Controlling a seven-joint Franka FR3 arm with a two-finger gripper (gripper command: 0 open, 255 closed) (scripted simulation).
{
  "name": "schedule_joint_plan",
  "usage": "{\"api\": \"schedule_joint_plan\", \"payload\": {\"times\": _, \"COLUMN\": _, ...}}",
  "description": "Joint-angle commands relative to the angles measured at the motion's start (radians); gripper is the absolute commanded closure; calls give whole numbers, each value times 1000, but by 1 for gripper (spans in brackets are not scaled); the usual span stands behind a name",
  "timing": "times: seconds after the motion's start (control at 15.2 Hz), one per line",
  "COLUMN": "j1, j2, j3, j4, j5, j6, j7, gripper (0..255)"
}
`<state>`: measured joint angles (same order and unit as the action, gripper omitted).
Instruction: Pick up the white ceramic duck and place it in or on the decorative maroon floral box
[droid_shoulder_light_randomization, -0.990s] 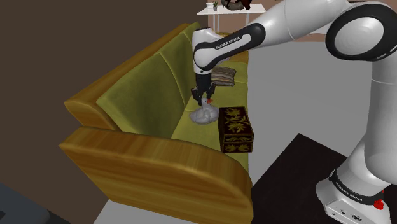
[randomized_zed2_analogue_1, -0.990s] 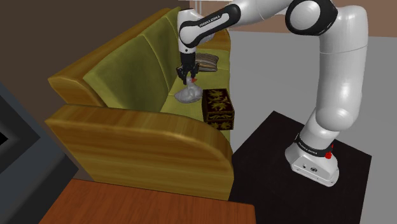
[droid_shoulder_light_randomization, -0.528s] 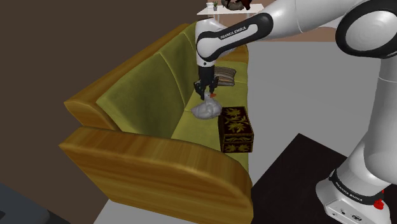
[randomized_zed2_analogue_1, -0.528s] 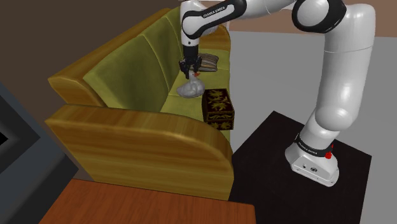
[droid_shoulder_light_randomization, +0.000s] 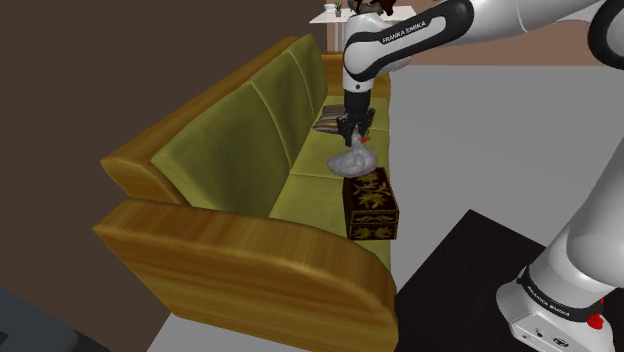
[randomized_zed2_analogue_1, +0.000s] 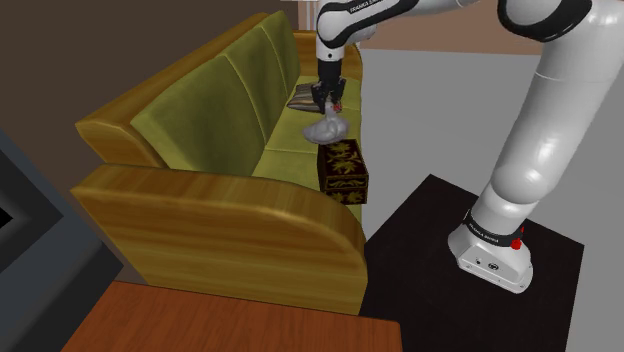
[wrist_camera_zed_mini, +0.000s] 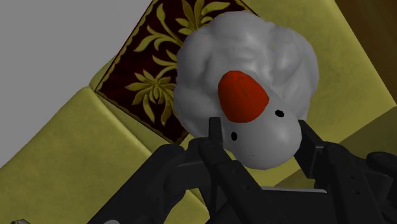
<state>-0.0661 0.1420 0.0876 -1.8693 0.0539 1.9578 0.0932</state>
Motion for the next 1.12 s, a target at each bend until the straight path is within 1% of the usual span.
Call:
{"api": "schedule_joint_plan", "payload": {"times": 0.0, "j1": -23, "j2": -46, "j3": -16, "j4": -40, "j5": 4, "j6": -7, "j7": -41, "gripper": 255}}
{"api": "schedule_joint_plan", "payload": {"times": 0.4, "j1": -89, "j2": -166, "j3": -77, "j4": -137, "j5": 3, "j6": -37, "j7": -166, "gripper": 255}}
{"api": "schedule_joint_plan", "payload": {"times": 1.06, "j1": -88, "j2": -123, "j3": -77, "j4": -224, "j5": 6, "j6": 93, "j7": -172, "gripper": 255}}
